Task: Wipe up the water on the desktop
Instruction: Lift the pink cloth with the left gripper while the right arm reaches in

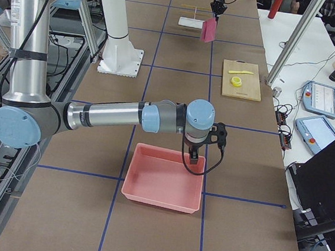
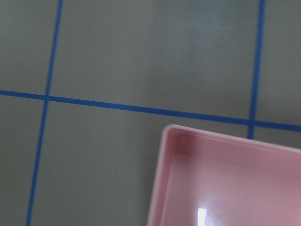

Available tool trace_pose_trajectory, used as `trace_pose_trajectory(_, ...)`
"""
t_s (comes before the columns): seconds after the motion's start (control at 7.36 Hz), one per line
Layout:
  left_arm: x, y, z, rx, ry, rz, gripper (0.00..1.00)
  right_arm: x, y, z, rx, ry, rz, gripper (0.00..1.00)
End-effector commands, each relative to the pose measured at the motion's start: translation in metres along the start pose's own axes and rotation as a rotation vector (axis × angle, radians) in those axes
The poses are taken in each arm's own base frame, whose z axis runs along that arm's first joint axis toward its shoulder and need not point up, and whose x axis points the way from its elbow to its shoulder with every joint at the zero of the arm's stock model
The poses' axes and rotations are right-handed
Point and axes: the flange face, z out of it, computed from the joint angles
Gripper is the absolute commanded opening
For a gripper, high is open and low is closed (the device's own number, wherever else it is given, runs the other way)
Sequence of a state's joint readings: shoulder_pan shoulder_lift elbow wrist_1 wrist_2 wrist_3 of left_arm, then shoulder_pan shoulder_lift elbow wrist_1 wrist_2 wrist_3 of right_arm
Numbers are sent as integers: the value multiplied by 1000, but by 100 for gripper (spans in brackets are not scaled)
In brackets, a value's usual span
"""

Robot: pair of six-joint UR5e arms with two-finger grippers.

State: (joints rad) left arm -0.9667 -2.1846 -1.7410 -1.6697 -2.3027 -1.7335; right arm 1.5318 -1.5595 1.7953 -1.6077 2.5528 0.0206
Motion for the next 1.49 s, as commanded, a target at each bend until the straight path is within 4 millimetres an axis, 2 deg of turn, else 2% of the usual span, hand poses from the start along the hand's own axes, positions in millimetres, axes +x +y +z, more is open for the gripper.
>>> trace_pose_trajectory(0.0,35,65,21,8,53,-114,0,-148,-44,-7,35,-68,-227,100)
trace_pose_trajectory(0.14,42,89,31,-10,51,-156,0,-205,-61,-6,39,-100,-266,100)
trace_pose_trajectory(0.27,46,103,36,-17,54,-171,0,-275,-80,15,3,-152,-288,100)
trace_pose_trajectory(0.41,53,116,37,-12,68,-200,0,-326,-78,29,14,-189,-409,100)
trace_pose_trajectory(0.54,59,125,42,-20,63,-226,0,-338,-75,35,139,-181,-556,100)
trace_pose_trajectory(0.68,61,130,43,-26,63,-228,0,-356,-67,51,231,-178,-638,100)
trace_pose_trajectory(0.82,72,140,43,-37,66,-256,0,-389,-53,79,233,-213,-573,100)
trace_pose_trajectory(1.09,108,153,45,-43,71,-295,0,-437,-26,126,351,-195,-631,100)
trace_pose_trajectory(1.36,140,168,58,-38,63,-303,0,-457,-13,141,351,-205,-618,100)
